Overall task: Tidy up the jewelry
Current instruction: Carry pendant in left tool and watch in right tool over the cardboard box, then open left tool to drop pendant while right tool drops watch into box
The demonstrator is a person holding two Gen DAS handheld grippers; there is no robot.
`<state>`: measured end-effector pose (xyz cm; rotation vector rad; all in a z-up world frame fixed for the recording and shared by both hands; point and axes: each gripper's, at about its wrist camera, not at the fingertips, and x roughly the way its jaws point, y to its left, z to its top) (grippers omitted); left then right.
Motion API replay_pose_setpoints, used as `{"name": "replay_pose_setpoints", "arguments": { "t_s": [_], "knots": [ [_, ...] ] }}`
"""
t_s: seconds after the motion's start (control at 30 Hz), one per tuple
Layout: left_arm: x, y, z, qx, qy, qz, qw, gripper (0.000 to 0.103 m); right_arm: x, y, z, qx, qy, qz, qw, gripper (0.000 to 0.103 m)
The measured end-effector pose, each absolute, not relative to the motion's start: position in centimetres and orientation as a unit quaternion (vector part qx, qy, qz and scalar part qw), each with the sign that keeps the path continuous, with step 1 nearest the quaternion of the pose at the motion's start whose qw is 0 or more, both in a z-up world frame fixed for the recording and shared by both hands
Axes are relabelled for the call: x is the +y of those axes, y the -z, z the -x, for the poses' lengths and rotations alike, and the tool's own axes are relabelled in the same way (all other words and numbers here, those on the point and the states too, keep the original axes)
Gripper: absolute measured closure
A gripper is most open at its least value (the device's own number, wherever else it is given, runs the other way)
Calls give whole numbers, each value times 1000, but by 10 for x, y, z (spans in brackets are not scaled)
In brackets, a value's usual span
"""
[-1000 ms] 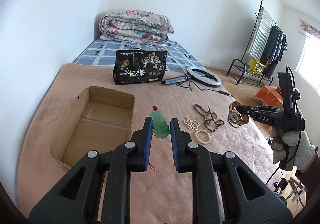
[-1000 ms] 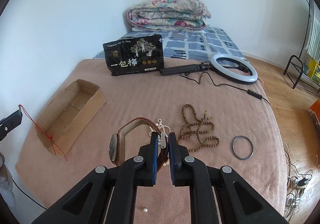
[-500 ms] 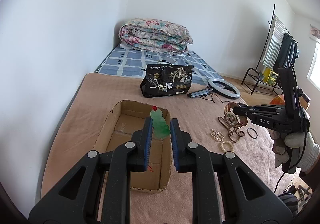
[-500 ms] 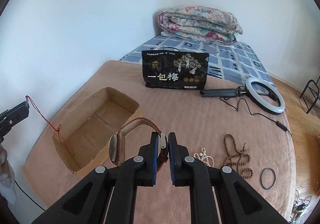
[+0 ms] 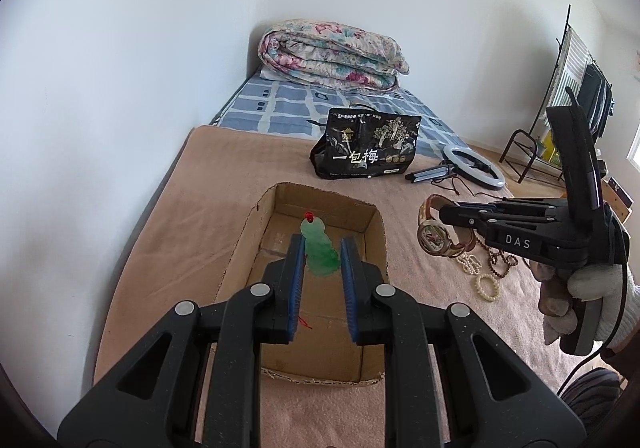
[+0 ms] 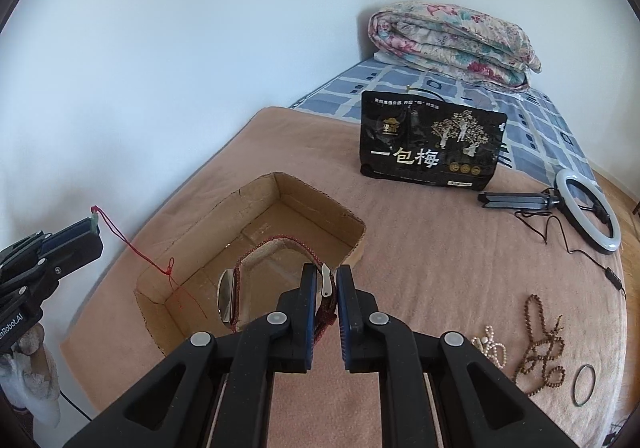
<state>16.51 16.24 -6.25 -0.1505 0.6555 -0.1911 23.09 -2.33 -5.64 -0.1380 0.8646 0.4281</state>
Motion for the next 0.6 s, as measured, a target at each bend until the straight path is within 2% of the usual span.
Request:
{"name": "replay_pose_setpoints", "arguments": {
  "t_s": [0.6],
  "knots": [
    [155, 121, -175, 378, 85, 62, 920, 86, 14, 120, -272, 458, -203, 81, 862, 95]
  ]
}}
